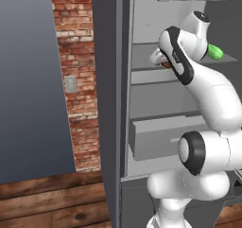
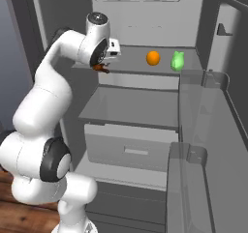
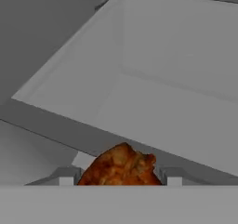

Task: Open the fridge, remove the orange, corn, and chicken drumstick, and place them on any counter.

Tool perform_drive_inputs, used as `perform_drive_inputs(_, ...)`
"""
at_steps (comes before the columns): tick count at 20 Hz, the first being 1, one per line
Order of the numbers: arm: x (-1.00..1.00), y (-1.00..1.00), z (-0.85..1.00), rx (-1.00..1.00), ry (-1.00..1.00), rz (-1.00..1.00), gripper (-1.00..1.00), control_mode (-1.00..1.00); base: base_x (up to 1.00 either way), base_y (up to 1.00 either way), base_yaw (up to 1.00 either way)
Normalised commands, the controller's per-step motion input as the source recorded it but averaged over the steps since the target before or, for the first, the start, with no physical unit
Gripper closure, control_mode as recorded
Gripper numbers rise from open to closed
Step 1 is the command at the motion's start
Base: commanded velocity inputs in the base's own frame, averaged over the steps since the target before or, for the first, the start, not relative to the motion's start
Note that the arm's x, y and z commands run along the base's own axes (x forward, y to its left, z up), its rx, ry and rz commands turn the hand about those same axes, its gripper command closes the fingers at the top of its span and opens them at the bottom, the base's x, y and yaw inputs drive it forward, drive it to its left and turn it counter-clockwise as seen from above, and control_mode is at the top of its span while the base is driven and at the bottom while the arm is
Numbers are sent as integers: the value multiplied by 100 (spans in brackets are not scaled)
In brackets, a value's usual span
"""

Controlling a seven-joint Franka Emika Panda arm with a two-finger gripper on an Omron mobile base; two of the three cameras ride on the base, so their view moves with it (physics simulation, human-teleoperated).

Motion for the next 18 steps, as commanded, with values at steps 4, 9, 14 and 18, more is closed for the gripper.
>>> perform_drive_inputs(4, -100, 6, 19, -1, 0, -23, 100, -100, 0, 0, 0)
perform_drive_inputs(9, -97, 31, 5, -5, -10, -13, 100, -100, 0, 0, 0)
perform_drive_inputs(14, -94, 5, 3, -5, -14, 6, 100, -100, 0, 0, 0)
perform_drive_inputs(18, -62, 0, 1, -2, -6, 5, 100, -100, 0, 0, 0)
